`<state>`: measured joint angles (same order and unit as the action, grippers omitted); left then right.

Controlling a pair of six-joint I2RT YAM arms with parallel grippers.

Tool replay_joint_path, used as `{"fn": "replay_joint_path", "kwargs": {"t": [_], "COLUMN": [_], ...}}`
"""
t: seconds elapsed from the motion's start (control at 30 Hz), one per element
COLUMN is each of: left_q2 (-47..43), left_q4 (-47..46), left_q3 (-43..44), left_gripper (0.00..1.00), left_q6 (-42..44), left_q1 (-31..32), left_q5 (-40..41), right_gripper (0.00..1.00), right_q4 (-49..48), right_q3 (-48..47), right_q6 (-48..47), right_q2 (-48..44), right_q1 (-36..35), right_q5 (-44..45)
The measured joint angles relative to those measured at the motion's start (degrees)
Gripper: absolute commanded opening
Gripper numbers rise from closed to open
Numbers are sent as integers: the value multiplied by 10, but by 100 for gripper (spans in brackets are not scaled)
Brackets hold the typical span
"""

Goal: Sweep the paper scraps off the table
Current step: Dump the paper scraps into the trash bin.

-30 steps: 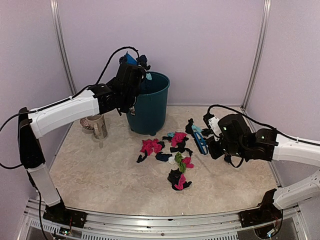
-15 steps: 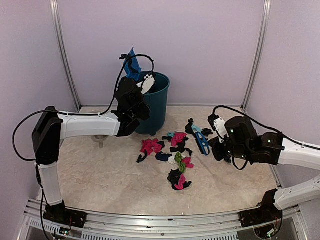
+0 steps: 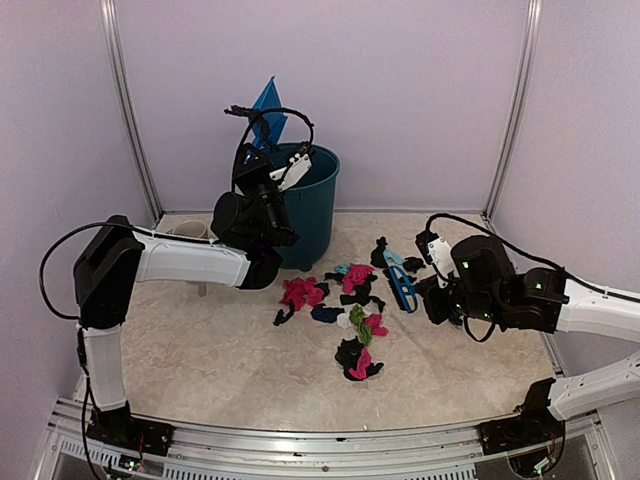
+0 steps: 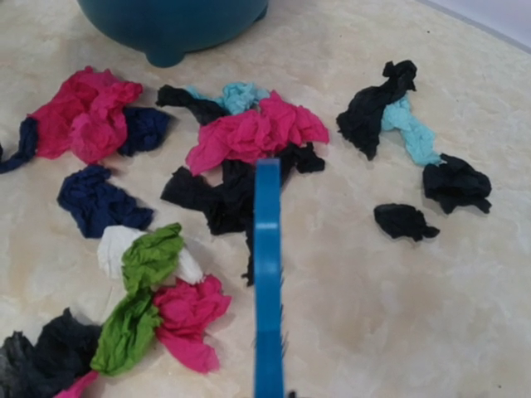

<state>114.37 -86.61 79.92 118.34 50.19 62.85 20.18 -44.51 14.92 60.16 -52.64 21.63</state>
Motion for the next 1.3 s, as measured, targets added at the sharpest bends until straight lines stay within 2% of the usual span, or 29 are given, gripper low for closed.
{"fn": "replay_joint_path", "kwargs": {"t": [0.23,0.33,0.43,0.7,0.9,1.1,1.3], "left_q2": [0,-1,-10,-84,-137,-166,-167], "left_q4": [21,79,171,480,717,940,1087], "left_q3": [-3,-3,-3,9,67,159,243], "left_gripper": [0,0,0,0,0,0,0], "left_q6": [11,-6,-66,-327,-546,-764,-906], "left_q1": [-4,-7,-8,-8,-10,-30,-68], "left_q5": [-8,3,13,11,-45,-193,-340], "right_gripper": [0,0,0,0,0,0,0], "right_q4": [-4,-5,-6,-7,-10,-17,-19], "right_q3": [0,3,3,3,3,3,3], "right_q6": [1,2,2,2,2,2,4], "right_q2": [-3,-8,-9,-10,-9,-2,1], "right_q1": [1,1,1,1,1,1,1], "right_q5": [-4,-6,-8,-11,-15,-24,-30]}}
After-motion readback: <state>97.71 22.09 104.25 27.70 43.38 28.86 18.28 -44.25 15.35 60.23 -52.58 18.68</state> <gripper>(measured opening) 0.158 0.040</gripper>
